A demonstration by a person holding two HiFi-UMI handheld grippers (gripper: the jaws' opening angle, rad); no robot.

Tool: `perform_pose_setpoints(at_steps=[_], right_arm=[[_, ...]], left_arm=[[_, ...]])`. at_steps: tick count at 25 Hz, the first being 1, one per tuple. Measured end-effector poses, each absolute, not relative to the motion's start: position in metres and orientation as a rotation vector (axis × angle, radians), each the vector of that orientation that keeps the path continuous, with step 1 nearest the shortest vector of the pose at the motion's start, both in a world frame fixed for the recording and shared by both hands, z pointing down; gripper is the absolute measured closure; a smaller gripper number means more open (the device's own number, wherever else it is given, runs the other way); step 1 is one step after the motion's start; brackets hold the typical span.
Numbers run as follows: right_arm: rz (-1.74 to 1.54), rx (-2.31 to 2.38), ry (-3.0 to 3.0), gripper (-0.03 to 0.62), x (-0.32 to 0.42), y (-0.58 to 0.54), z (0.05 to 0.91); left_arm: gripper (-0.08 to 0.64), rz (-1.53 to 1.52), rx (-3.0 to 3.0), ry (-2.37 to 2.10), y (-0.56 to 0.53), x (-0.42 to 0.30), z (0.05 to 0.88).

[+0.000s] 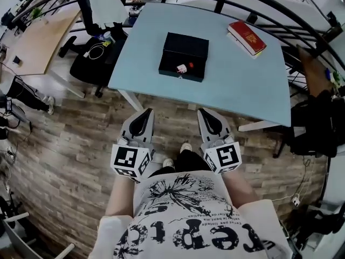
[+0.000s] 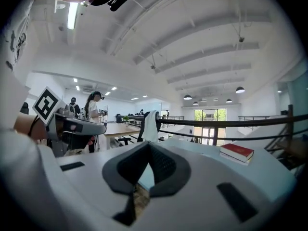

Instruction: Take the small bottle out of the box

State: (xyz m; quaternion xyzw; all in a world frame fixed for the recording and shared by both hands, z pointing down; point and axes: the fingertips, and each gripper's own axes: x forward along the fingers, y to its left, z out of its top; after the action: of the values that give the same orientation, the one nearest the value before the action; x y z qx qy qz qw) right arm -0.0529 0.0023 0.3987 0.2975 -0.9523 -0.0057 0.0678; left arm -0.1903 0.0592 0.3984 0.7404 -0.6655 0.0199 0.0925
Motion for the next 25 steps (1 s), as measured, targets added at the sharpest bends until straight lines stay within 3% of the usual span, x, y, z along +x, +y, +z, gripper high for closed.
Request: perform_pose_setpoints(at_steps=[16, 25], right_arm=[[-0.004, 1.013, -2.811, 0.584, -0.091, -0.2, 0.421], [0.025, 1.083, -2.756, 0.584, -0.08, -0.28, 0.435]], left_arm=[[0.538, 0.175, 2.247, -1.843, -0.142, -0.231, 0.427], [0.538, 0.323, 2.269, -1.669, -0.24, -0.213, 0.474]])
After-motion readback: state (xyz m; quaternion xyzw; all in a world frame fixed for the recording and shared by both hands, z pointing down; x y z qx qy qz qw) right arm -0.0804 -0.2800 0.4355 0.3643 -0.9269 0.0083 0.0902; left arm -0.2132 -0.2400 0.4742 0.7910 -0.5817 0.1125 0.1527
